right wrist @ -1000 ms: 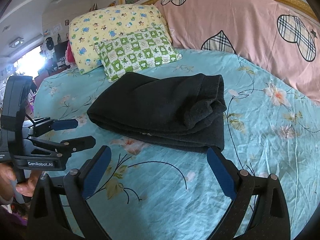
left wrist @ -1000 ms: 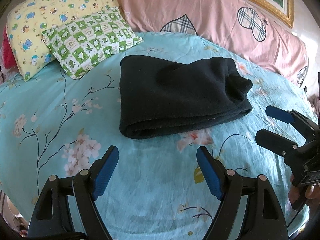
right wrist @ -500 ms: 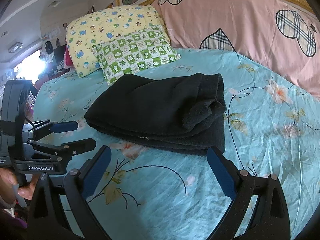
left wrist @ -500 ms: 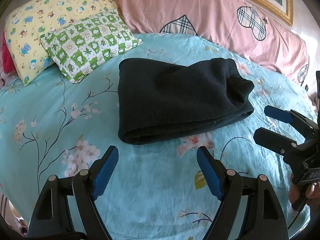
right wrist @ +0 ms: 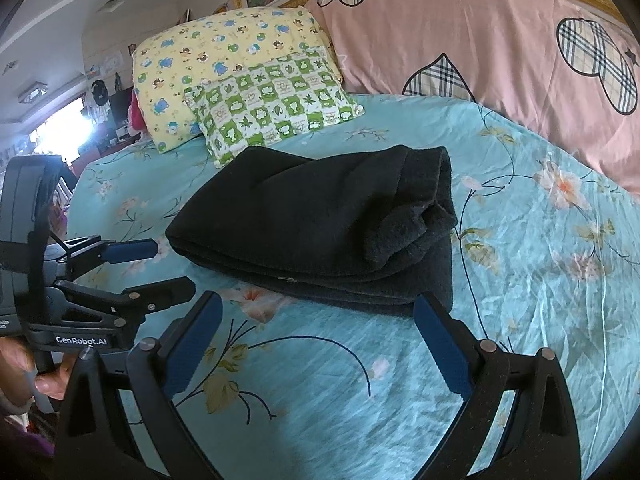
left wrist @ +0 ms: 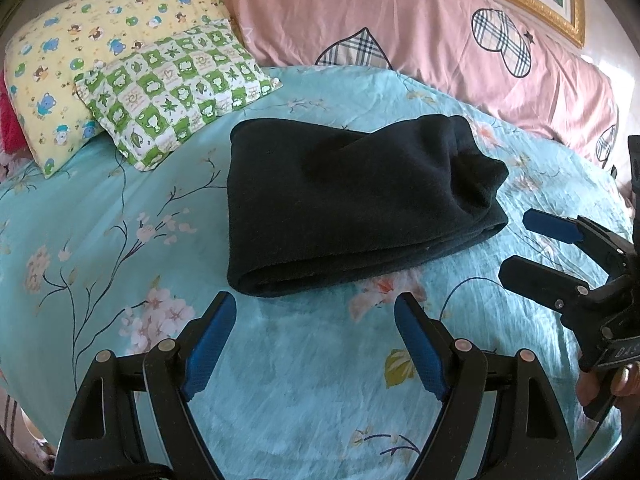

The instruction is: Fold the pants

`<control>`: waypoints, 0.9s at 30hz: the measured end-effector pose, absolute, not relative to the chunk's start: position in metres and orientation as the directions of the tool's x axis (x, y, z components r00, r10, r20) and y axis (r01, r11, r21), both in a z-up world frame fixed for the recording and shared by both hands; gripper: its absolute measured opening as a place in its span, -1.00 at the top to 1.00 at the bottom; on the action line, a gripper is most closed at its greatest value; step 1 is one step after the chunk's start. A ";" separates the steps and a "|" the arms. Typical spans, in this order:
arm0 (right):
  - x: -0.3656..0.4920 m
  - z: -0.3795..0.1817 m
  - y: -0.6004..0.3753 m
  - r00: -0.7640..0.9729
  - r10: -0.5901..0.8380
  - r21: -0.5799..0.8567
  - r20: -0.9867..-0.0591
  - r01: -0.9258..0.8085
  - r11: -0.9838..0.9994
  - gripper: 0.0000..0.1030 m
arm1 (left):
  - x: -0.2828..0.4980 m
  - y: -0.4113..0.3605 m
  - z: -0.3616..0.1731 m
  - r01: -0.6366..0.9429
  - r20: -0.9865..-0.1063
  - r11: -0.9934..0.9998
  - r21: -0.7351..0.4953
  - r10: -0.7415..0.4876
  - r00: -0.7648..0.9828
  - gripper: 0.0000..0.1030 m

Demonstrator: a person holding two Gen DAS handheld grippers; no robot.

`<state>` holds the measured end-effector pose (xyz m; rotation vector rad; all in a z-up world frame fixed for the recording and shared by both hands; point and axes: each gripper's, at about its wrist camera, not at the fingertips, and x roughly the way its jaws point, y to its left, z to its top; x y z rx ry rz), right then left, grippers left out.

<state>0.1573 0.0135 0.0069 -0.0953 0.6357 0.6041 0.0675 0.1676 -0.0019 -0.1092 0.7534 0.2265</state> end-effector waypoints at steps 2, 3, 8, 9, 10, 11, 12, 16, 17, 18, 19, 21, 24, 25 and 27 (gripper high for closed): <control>0.158 0.007 0.013 0.639 0.501 0.099 -0.584 -0.556 0.825 -0.88 | 0.069 0.167 -0.002 -0.243 -0.690 0.970 -0.015 0.166 0.705 -0.59; 0.158 0.007 0.013 0.639 0.501 0.099 -0.584 -0.556 0.825 -0.88 | 0.069 0.167 -0.002 -0.244 -0.689 0.970 -0.015 0.167 0.705 -0.59; 0.160 0.006 0.011 0.639 0.502 0.101 -0.583 -0.556 0.825 -0.88 | 0.071 0.167 -0.002 -0.240 -0.689 0.971 -0.013 0.165 0.706 -0.60; 0.161 0.006 0.011 0.638 0.502 0.101 -0.584 -0.556 0.825 -0.88 | 0.071 0.167 -0.002 -0.241 -0.690 0.970 -0.013 0.166 0.705 -0.60; 0.161 0.006 0.011 0.638 0.502 0.101 -0.583 -0.557 0.825 -0.88 | 0.071 0.167 -0.002 -0.241 -0.690 0.970 -0.015 0.165 0.705 -0.60; 0.161 0.006 0.010 0.638 0.503 0.101 -0.583 -0.557 0.824 -0.88 | 0.072 0.168 -0.002 -0.241 -0.690 0.970 -0.016 0.164 0.705 -0.60; 0.161 0.006 0.010 0.638 0.503 0.102 -0.583 -0.557 0.824 -0.88 | 0.072 0.168 -0.002 -0.242 -0.690 0.970 -0.017 0.164 0.705 -0.60; 0.162 0.007 0.010 0.637 0.506 0.104 -0.582 -0.558 0.823 -0.87 | 0.074 0.170 0.000 -0.246 -0.690 0.969 -0.018 0.166 0.705 -0.60; 0.163 0.007 0.009 0.638 0.506 0.104 -0.581 -0.558 0.823 -0.88 | 0.074 0.170 0.000 -0.245 -0.690 0.969 -0.019 0.165 0.705 -0.60; 0.163 0.007 0.009 0.638 0.506 0.104 -0.581 -0.558 0.823 -0.88 | 0.073 0.170 0.000 -0.246 -0.689 0.969 -0.017 0.167 0.705 -0.60; 0.163 0.007 0.009 0.638 0.506 0.104 -0.581 -0.558 0.823 -0.88 | 0.073 0.170 0.000 -0.246 -0.688 0.969 -0.017 0.167 0.706 -0.60; 0.163 0.009 0.009 0.639 0.507 0.104 -0.578 -0.559 0.823 -0.88 | 0.074 0.170 0.000 -0.245 -0.687 0.969 -0.017 0.167 0.707 -0.60; 0.163 0.012 0.010 0.642 0.509 0.103 -0.574 -0.559 0.822 -0.88 | 0.074 0.170 0.001 -0.244 -0.686 0.970 -0.018 0.166 0.709 -0.60; 0.163 0.013 0.010 0.643 0.509 0.103 -0.572 -0.559 0.822 -0.88 | 0.074 0.170 0.002 -0.246 -0.685 0.969 -0.019 0.166 0.709 -0.60; 0.163 0.014 0.010 0.646 0.509 0.101 -0.568 -0.559 0.823 -0.88 | 0.075 0.170 0.003 -0.246 -0.684 0.969 -0.025 0.163 0.711 -0.60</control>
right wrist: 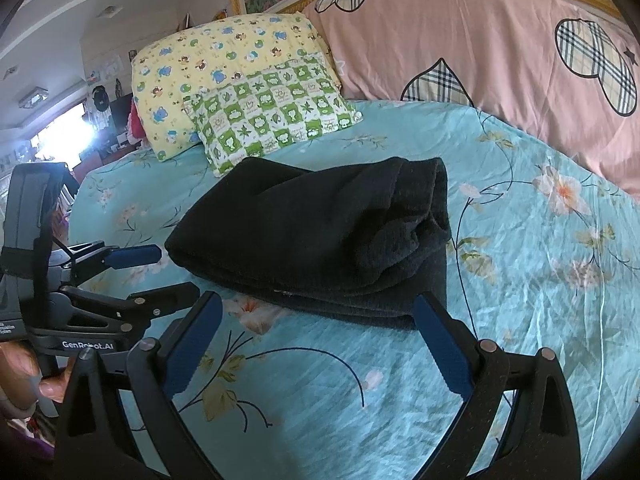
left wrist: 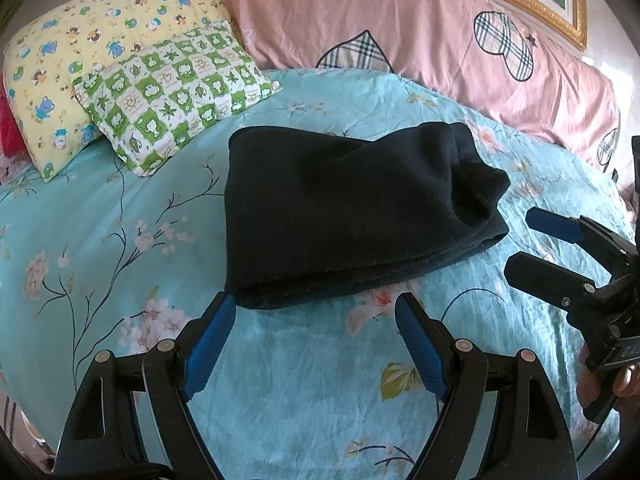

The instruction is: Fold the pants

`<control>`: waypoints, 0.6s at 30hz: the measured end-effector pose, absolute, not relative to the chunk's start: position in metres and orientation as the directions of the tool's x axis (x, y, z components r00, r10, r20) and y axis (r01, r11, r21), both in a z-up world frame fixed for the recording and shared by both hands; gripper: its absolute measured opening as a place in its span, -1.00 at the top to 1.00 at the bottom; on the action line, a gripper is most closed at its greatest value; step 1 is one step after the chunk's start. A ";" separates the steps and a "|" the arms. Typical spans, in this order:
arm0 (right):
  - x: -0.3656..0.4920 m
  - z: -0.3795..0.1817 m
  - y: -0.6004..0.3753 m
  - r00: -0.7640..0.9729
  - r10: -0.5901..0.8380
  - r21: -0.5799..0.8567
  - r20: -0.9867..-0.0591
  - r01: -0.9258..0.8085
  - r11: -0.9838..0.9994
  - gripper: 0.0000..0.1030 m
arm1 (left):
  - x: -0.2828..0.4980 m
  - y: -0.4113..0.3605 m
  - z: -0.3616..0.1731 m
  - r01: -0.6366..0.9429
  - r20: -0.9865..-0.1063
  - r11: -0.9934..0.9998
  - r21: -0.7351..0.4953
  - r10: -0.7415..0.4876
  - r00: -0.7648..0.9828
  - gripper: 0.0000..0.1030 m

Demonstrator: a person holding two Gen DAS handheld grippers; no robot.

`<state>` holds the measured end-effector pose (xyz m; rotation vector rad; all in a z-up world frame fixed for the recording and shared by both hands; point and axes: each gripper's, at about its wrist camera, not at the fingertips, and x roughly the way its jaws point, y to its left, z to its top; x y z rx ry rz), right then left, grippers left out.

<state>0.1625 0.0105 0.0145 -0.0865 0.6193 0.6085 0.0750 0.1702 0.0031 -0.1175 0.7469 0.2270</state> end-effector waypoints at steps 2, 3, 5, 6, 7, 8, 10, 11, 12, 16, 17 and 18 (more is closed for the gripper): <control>0.162 0.016 0.010 0.650 0.509 0.100 -0.565 -0.558 0.824 -0.88 | 0.075 0.170 0.004 -0.248 -0.684 0.968 -0.031 0.161 0.712 -0.60; 0.162 0.016 0.010 0.651 0.508 0.099 -0.564 -0.557 0.824 -0.88 | 0.075 0.171 0.005 -0.250 -0.684 0.968 -0.035 0.160 0.712 -0.60; 0.162 0.016 0.010 0.653 0.504 0.098 -0.564 -0.554 0.827 -0.88 | 0.076 0.172 0.005 -0.257 -0.682 0.966 -0.039 0.163 0.713 -0.60; 0.162 0.017 0.009 0.655 0.503 0.097 -0.565 -0.552 0.828 -0.88 | 0.076 0.173 0.006 -0.261 -0.680 0.965 -0.040 0.164 0.714 -0.60; 0.163 0.017 0.009 0.655 0.502 0.097 -0.565 -0.551 0.829 -0.88 | 0.077 0.173 0.006 -0.264 -0.678 0.964 -0.043 0.166 0.716 -0.60; 0.164 0.017 0.008 0.657 0.499 0.097 -0.566 -0.547 0.831 -0.88 | 0.078 0.174 0.007 -0.267 -0.677 0.963 -0.046 0.167 0.717 -0.60; 0.164 0.016 0.006 0.659 0.495 0.099 -0.567 -0.542 0.835 -0.88 | 0.079 0.177 0.008 -0.272 -0.676 0.961 -0.057 0.164 0.719 -0.60; 0.164 0.016 0.005 0.660 0.491 0.101 -0.568 -0.537 0.838 -0.88 | 0.079 0.177 0.009 -0.274 -0.674 0.960 -0.059 0.164 0.720 -0.60; 0.165 0.016 0.003 0.661 0.490 0.104 -0.568 -0.534 0.839 -0.88 | 0.080 0.178 0.010 -0.278 -0.671 0.959 -0.059 0.168 0.722 -0.60; 0.168 0.014 -0.001 0.660 0.481 0.117 -0.577 -0.515 0.849 -0.88 | 0.081 0.178 0.013 -0.284 -0.669 0.957 -0.060 0.173 0.723 -0.60; 0.168 0.013 -0.001 0.659 0.479 0.122 -0.580 -0.511 0.851 -0.88 | 0.081 0.178 0.013 -0.286 -0.669 0.956 -0.061 0.173 0.723 -0.60; 0.169 0.013 -0.002 0.657 0.479 0.127 -0.582 -0.508 0.852 -0.88 | 0.082 0.178 0.012 -0.285 -0.671 0.956 -0.062 0.172 0.721 -0.60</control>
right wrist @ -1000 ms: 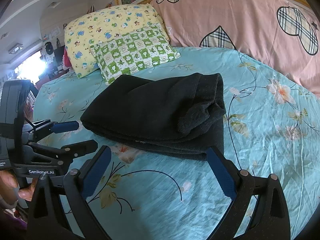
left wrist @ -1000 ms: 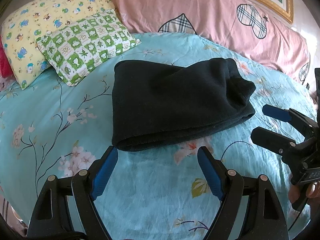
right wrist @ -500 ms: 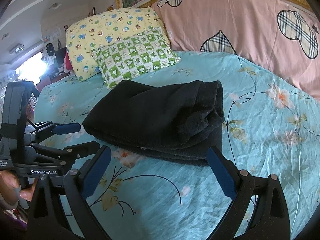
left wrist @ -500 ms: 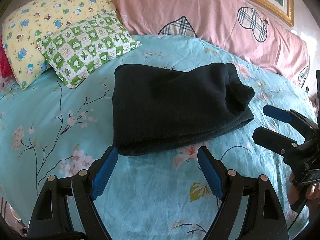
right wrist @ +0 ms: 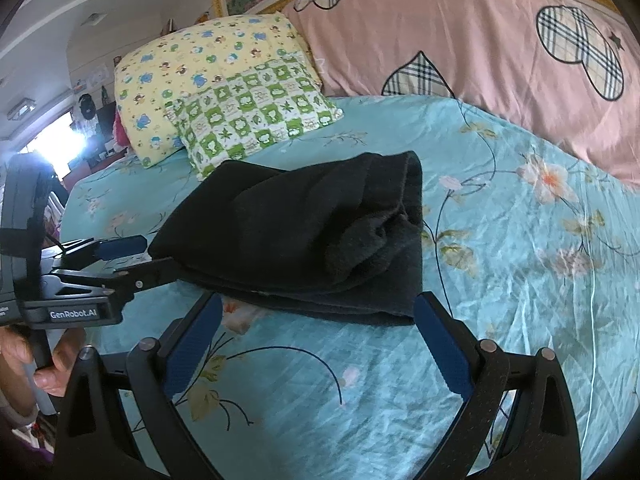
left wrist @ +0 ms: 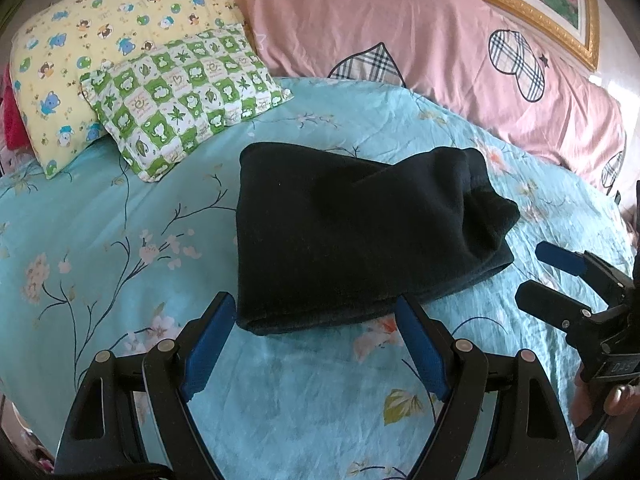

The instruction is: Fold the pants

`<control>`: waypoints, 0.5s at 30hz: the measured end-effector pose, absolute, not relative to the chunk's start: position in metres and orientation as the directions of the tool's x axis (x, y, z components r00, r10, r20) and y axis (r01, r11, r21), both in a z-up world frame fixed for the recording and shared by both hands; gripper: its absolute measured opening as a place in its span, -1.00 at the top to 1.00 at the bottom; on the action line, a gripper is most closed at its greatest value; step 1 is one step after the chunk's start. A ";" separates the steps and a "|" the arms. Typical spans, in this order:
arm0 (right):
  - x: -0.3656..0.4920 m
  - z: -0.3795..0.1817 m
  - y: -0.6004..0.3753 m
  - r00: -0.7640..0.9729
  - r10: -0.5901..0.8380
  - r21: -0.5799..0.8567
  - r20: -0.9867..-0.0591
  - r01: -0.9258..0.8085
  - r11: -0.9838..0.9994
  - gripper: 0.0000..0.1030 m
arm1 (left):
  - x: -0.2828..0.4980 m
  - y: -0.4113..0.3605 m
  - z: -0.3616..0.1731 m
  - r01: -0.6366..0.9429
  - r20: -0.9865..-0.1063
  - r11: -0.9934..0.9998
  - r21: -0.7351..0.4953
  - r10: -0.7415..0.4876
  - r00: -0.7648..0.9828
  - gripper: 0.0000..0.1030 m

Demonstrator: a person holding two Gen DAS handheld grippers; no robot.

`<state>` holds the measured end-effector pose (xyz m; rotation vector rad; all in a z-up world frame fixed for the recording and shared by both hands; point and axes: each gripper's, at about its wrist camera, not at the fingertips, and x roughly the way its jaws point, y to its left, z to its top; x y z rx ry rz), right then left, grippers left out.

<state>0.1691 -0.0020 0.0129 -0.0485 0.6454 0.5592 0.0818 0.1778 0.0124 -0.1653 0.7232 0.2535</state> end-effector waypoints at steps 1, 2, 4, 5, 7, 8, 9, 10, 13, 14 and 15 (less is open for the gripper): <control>0.169 0.012 -0.002 0.656 0.478 0.131 -0.585 -0.506 0.853 -0.88 | 0.083 0.177 0.012 -0.283 -0.675 0.957 -0.063 0.168 0.718 -0.60; 0.169 0.012 -0.002 0.656 0.476 0.131 -0.586 -0.503 0.854 -0.88 | 0.083 0.177 0.012 -0.283 -0.676 0.957 -0.060 0.170 0.717 -0.60; 0.170 0.012 -0.003 0.656 0.478 0.134 -0.585 -0.503 0.854 -0.88 | 0.085 0.175 0.011 -0.284 -0.676 0.958 -0.038 0.185 0.714 -0.60; 0.170 0.012 -0.003 0.655 0.476 0.135 -0.587 -0.500 0.855 -0.88 | 0.086 0.174 0.011 -0.284 -0.677 0.958 -0.035 0.186 0.712 -0.60; 0.170 0.011 -0.004 0.656 0.474 0.140 -0.588 -0.494 0.858 -0.88 | 0.088 0.173 0.011 -0.283 -0.681 0.958 -0.035 0.184 0.709 -0.60; 0.170 0.011 -0.005 0.656 0.477 0.148 -0.585 -0.492 0.858 -0.88 | 0.088 0.173 0.012 -0.286 -0.680 0.958 -0.031 0.190 0.708 -0.60; 0.170 0.011 -0.005 0.656 0.478 0.152 -0.584 -0.490 0.858 -0.88 | 0.089 0.173 0.012 -0.288 -0.679 0.957 -0.025 0.195 0.708 -0.60; 0.171 0.011 -0.006 0.655 0.480 0.159 -0.583 -0.488 0.858 -0.88 | 0.089 0.172 0.012 -0.290 -0.678 0.957 -0.019 0.201 0.707 -0.60; 0.172 0.010 -0.007 0.651 0.489 0.180 -0.581 -0.483 0.857 -0.88 | 0.093 0.172 0.012 -0.295 -0.684 0.955 -0.016 0.205 0.700 -0.60; 0.173 0.010 -0.007 0.648 0.493 0.187 -0.581 -0.483 0.855 -0.88 | 0.094 0.172 0.012 -0.298 -0.685 0.955 -0.012 0.209 0.698 -0.60; 0.174 0.010 -0.006 0.644 0.498 0.194 -0.581 -0.484 0.853 -0.88 | 0.095 0.172 0.011 -0.300 -0.687 0.954 -0.008 0.213 0.695 -0.60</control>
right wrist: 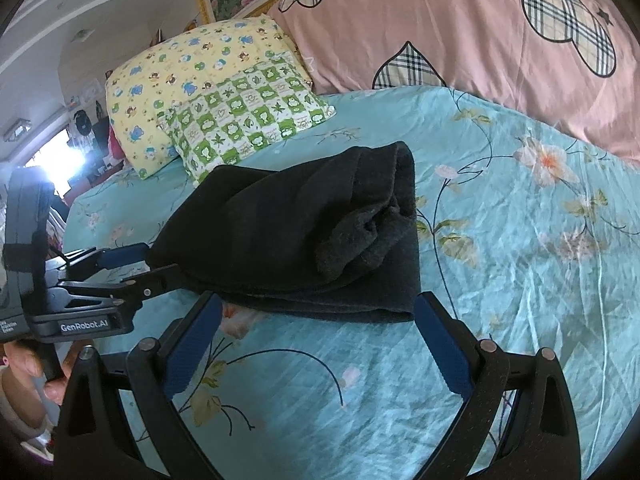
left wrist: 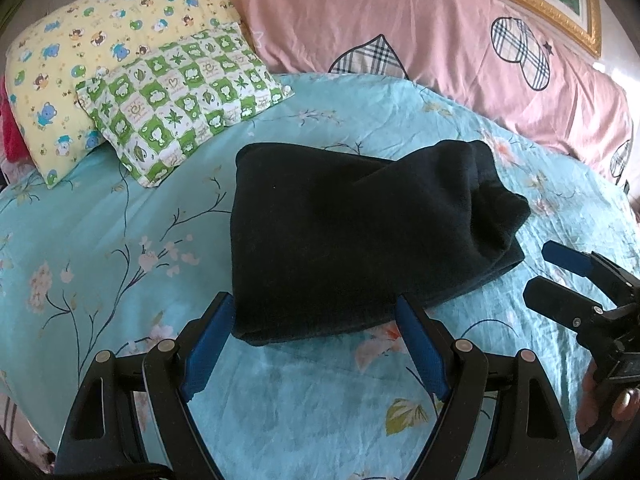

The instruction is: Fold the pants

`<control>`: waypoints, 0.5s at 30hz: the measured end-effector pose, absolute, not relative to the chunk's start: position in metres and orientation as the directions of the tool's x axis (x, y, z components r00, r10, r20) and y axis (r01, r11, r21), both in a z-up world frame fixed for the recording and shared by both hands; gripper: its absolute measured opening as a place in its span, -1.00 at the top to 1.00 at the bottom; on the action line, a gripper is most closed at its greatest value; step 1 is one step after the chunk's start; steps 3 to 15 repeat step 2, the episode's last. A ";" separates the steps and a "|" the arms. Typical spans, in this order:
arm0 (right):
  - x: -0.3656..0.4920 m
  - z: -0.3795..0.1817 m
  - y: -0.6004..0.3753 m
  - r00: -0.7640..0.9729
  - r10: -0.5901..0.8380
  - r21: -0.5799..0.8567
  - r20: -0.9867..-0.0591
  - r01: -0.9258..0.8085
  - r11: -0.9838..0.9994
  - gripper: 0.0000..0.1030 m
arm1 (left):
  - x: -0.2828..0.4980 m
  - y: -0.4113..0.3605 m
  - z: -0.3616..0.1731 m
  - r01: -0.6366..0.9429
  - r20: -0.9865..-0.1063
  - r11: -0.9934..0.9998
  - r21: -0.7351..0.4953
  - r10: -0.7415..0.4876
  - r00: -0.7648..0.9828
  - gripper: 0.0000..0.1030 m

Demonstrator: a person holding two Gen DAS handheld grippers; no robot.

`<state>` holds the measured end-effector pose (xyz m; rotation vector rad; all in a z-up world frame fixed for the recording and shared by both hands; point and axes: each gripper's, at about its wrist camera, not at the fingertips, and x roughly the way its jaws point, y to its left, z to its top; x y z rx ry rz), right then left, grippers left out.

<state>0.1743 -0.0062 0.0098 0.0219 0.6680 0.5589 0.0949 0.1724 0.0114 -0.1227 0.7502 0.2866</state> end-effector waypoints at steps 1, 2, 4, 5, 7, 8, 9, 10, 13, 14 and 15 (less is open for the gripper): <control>0.175 0.009 -0.006 0.643 0.498 0.197 -0.582 -0.482 0.853 -0.88 | 0.096 0.173 0.011 -0.302 -0.690 0.953 -0.009 0.213 0.691 -0.60; 0.176 0.009 -0.005 0.642 0.499 0.201 -0.582 -0.481 0.854 -0.88 | 0.097 0.173 0.012 -0.305 -0.697 0.952 -0.015 0.209 0.686 -0.60; 0.176 0.009 -0.005 0.642 0.499 0.201 -0.582 -0.481 0.854 -0.88 | 0.097 0.173 0.012 -0.305 -0.697 0.952 -0.015 0.209 0.686 -0.60; 0.176 0.009 -0.005 0.642 0.499 0.201 -0.582 -0.481 0.854 -0.88 | 0.097 0.173 0.012 -0.305 -0.697 0.952 -0.015 0.209 0.686 -0.60; 0.176 0.009 -0.005 0.642 0.499 0.201 -0.582 -0.481 0.854 -0.88 | 0.097 0.173 0.012 -0.305 -0.697 0.952 -0.015 0.209 0.686 -0.60; 0.176 0.009 -0.005 0.642 0.499 0.201 -0.582 -0.481 0.854 -0.88 | 0.097 0.173 0.012 -0.305 -0.697 0.952 -0.015 0.209 0.686 -0.60; 0.176 0.009 -0.005 0.642 0.499 0.201 -0.582 -0.481 0.854 -0.88 | 0.097 0.173 0.012 -0.305 -0.697 0.952 -0.015 0.209 0.686 -0.60; 0.176 0.009 -0.005 0.642 0.499 0.201 -0.582 -0.481 0.854 -0.88 | 0.097 0.173 0.012 -0.305 -0.697 0.952 -0.015 0.209 0.686 -0.60; 0.176 0.009 -0.005 0.642 0.499 0.201 -0.582 -0.481 0.854 -0.88 | 0.097 0.173 0.012 -0.305 -0.697 0.952 -0.015 0.209 0.686 -0.60; 0.176 0.009 -0.005 0.642 0.499 0.201 -0.582 -0.481 0.854 -0.88 | 0.097 0.173 0.012 -0.305 -0.697 0.952 -0.015 0.209 0.686 -0.60; 0.176 0.009 -0.005 0.642 0.499 0.201 -0.582 -0.481 0.854 -0.88 | 0.097 0.173 0.012 -0.305 -0.697 0.952 -0.015 0.209 0.686 -0.60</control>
